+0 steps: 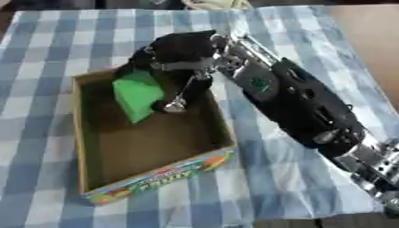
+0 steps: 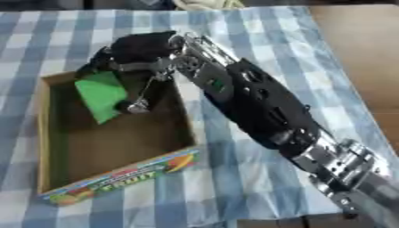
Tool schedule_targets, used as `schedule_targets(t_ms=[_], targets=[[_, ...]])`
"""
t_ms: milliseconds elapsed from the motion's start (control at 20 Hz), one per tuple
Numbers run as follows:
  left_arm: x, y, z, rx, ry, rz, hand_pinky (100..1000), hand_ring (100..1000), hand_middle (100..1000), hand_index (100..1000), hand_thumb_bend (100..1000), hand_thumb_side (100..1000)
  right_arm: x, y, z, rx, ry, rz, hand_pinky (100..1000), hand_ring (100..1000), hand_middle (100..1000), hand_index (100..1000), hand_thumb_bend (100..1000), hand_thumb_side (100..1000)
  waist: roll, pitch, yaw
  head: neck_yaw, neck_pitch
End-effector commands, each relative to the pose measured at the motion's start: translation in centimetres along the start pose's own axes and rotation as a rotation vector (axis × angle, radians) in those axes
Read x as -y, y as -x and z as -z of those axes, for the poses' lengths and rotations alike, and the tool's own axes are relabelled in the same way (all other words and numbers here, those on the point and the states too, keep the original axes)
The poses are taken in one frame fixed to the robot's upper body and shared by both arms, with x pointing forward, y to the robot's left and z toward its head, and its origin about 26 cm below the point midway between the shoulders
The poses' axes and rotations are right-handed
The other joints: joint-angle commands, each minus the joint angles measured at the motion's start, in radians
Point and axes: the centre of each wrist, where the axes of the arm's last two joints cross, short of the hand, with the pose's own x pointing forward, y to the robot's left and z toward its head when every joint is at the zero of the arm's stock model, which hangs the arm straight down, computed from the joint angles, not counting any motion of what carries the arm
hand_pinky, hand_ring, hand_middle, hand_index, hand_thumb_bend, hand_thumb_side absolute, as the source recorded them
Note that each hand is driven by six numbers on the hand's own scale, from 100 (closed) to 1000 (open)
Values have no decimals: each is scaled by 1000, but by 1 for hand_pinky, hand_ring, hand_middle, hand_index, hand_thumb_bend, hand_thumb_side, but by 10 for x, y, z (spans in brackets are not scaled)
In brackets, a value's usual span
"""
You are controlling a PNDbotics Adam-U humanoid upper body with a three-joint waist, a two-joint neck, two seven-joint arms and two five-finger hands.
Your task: Pick up objects on the table and place them in the box.
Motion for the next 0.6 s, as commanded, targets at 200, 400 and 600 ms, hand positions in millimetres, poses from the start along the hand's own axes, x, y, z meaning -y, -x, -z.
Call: schedule_targets(t_ms=[200,400,600], targets=[[-2,-7,5,22,23,20,831,679,680,843,100,611,-1,-4,3,42,-25,-14,740,636,613,1000,100,474,4,-13,-8,7,11],[-1,-7,5,19,25,20,831,679,680,843,100,612,-3,-6,4,61,-50,-20,776,709,776,1000,100,598,6,-13,-12,10,12],[-1,-7,4,16,24,20,831,679,680,844,100,612,0,-6,2,71,-66,-36,829,804,954,1000,163,749,9,-15,-17,12,15]])
